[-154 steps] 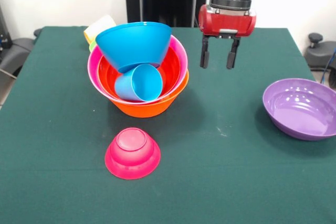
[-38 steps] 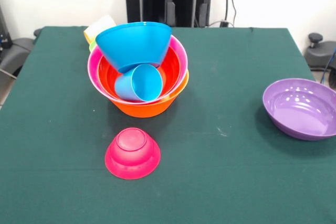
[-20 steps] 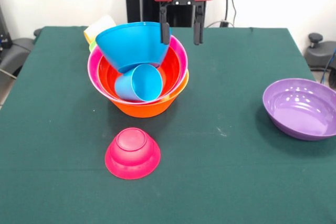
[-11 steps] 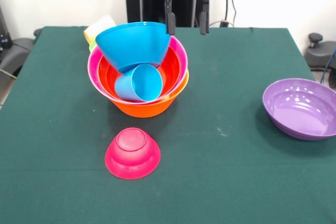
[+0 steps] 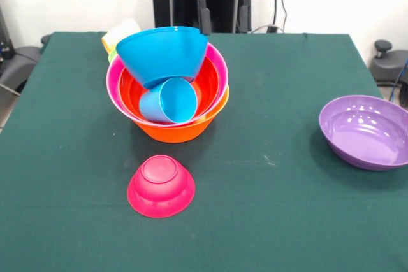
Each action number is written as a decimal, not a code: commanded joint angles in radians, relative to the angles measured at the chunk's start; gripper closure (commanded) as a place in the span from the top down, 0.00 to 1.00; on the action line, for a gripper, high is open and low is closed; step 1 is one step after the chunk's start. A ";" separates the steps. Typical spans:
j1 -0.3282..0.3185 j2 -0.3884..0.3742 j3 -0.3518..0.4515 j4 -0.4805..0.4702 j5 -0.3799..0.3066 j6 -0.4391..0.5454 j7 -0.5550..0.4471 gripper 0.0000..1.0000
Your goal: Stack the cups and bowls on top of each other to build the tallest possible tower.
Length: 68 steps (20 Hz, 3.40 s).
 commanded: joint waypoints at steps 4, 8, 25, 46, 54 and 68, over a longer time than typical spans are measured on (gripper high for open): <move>-0.155 -0.017 0.167 0.160 -0.100 0.080 -0.198 1.00; -0.191 -0.010 0.182 0.177 -0.138 0.058 -0.190 1.00; -0.063 0.152 0.040 0.028 -0.358 -0.060 -0.025 1.00; -0.135 -0.013 0.163 0.144 -0.205 0.064 -0.069 1.00; -0.211 -0.139 0.263 0.245 -0.090 0.122 -0.109 1.00; -0.121 0.081 0.118 0.084 -0.316 -0.017 -0.059 1.00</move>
